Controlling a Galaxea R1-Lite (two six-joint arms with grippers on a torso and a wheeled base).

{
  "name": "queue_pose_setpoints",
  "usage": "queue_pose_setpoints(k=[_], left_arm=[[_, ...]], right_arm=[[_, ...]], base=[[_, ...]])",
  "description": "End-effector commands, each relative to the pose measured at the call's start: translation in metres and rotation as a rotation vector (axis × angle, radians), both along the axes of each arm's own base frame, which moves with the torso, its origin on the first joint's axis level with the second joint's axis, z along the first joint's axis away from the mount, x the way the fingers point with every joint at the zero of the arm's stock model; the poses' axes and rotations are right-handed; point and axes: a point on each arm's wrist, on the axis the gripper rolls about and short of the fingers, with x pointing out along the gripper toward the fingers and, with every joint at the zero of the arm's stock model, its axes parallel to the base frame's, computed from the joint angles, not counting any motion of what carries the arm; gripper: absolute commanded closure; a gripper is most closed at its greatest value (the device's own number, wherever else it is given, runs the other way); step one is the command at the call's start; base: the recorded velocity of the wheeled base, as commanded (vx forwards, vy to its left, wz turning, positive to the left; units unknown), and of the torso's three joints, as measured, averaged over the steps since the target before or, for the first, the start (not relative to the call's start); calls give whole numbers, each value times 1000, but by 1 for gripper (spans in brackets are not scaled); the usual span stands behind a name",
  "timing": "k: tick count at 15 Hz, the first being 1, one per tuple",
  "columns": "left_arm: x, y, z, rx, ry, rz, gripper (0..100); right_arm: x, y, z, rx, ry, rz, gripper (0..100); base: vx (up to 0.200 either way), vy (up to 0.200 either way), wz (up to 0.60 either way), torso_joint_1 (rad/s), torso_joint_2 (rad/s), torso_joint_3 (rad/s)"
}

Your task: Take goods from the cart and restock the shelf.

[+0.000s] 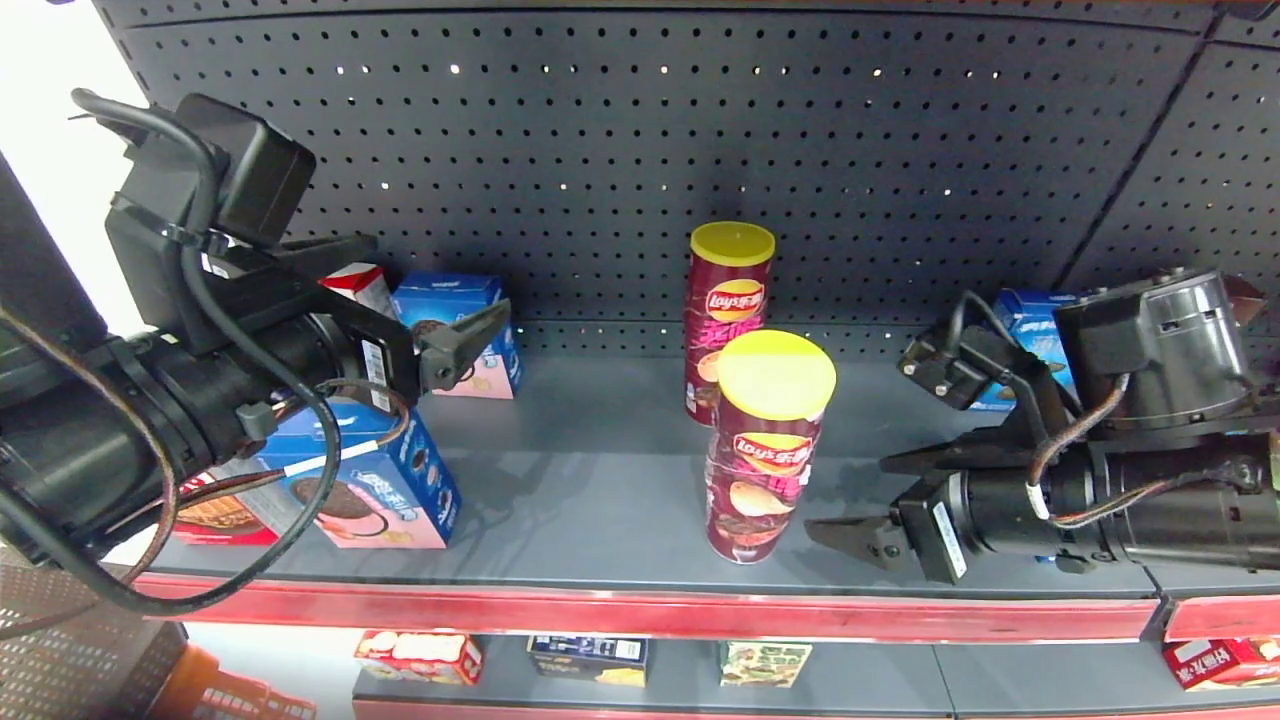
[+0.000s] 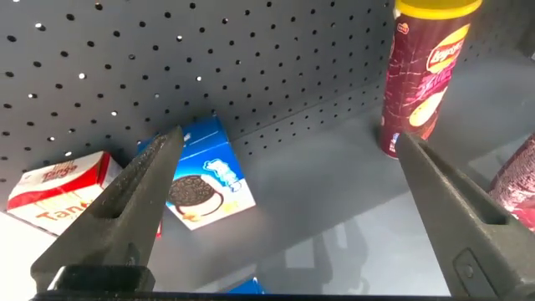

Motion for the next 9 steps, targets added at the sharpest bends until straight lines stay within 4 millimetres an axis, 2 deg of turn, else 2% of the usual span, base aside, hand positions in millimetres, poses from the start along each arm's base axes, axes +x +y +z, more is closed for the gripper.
queue_pose_setpoints(k=[1,6,9], left_arm=[[2,-2,-2,4,8,-2,0],[2,-2,-2,2,8,-2,0],[2,-2,-3,4,11,-2,0]], right_arm=[[5,2,-6,-13,18,-5,0],[24,-1,-11,-30,22,-43,0],[35,6,-9,-27,17,-47,0]], base=[[0,0,0,0,0,0],[0,0,0,0,0,0],[0,0,0,0,0,0]])
